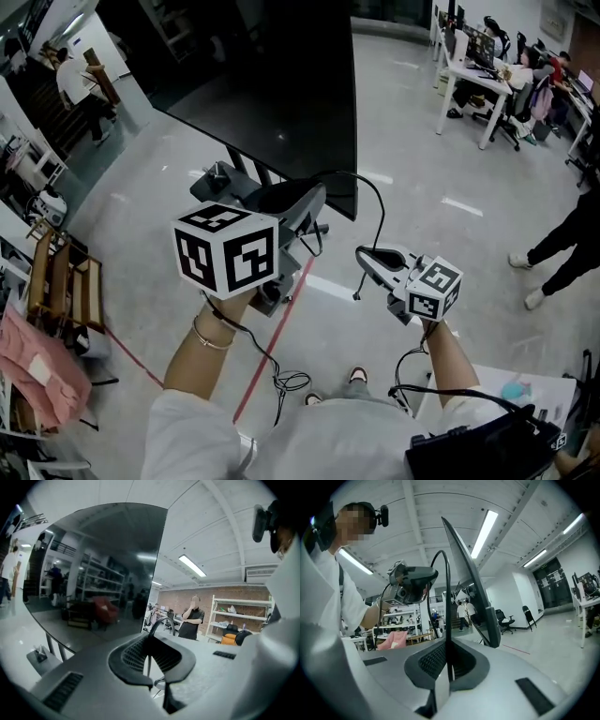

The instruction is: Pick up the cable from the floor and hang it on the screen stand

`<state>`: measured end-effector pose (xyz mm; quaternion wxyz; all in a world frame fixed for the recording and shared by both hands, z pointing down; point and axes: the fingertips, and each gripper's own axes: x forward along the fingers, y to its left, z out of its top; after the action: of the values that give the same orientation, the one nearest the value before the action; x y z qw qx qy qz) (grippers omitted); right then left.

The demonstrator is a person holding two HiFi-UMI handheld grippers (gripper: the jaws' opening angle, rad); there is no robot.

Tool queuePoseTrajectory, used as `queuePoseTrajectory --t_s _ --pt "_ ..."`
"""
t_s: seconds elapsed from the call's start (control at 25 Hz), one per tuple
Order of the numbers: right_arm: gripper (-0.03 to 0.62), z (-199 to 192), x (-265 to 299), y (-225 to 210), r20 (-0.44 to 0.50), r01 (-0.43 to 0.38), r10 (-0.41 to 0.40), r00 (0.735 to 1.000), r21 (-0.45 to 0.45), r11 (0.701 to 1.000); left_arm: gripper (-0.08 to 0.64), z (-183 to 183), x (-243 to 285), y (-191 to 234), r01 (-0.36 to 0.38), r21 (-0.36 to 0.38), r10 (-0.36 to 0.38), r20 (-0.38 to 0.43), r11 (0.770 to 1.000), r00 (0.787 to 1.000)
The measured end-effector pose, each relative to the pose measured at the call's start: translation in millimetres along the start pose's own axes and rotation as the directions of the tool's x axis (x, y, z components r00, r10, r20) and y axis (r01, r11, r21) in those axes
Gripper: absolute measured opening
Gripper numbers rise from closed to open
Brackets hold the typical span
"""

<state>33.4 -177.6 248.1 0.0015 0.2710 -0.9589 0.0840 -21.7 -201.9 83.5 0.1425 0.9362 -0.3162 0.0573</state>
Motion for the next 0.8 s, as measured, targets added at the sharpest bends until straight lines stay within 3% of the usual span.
queuePoseTrajectory --t_s 0.4,0.8 --pt "0.015 126 -24 -9 0.15 0.032 -0.038 0.988 0.041 0.999 0.011 54 -25 5 -0.057 0.063 0.053 0.056 0.996 0.997" --pt "0.014 252 -31 -7 0.263 0.043 -0.031 0.964 -0.042 0.998 0.009 140 -27 -14 -0.091 0.09 0.073 0.191 0.992 0.979"
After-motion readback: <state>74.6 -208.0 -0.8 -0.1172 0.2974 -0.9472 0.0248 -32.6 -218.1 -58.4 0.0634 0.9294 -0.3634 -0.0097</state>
